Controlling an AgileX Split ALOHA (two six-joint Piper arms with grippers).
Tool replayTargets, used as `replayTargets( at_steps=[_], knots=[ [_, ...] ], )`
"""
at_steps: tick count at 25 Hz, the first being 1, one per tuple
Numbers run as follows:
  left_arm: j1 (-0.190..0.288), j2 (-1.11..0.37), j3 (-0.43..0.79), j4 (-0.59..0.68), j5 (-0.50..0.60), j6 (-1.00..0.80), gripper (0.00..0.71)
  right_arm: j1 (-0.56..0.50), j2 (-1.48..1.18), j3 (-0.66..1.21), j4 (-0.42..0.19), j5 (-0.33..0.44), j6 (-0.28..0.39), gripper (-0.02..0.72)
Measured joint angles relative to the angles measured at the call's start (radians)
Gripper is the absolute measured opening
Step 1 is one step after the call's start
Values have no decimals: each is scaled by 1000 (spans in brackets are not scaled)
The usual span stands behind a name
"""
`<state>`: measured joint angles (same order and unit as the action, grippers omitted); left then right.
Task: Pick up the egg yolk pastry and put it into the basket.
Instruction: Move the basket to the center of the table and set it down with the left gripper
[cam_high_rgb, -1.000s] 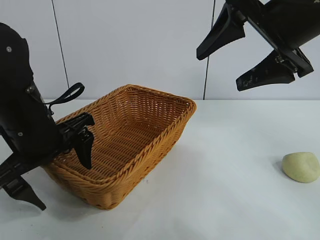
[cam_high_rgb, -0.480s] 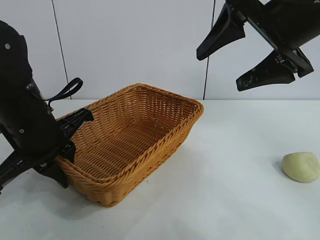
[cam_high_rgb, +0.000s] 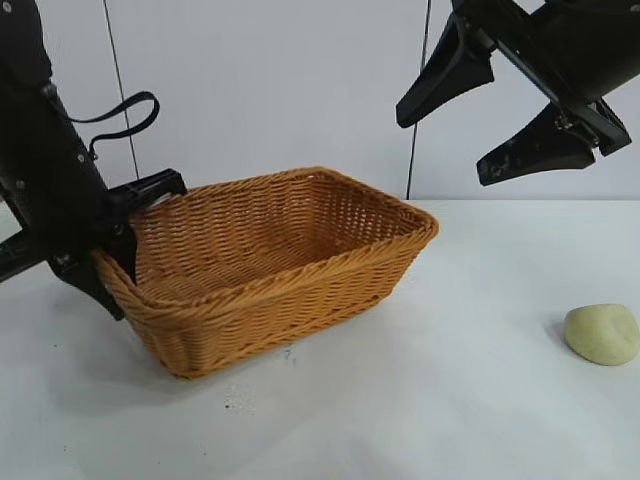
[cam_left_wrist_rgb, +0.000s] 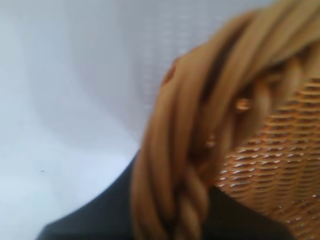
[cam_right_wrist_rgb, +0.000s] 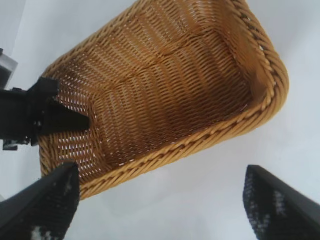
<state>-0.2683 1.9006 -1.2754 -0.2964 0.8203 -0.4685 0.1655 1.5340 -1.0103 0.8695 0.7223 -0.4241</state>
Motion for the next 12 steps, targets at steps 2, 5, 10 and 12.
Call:
replayTargets(
  at_steps=[2, 5, 10, 12],
  knots=[
    [2, 0, -19, -2, 22, 65, 87, 0, 0, 0, 0, 0, 0, 637],
    [3, 0, -49, -3, 53, 138, 88, 0, 0, 0, 0, 0, 0, 637],
    [3, 0, -98, -3, 105, 222, 88, 0, 0, 0, 0, 0, 0, 637],
    [3, 0, -110, -4, 119, 239, 88, 0, 0, 0, 0, 0, 0, 637]
  ],
)
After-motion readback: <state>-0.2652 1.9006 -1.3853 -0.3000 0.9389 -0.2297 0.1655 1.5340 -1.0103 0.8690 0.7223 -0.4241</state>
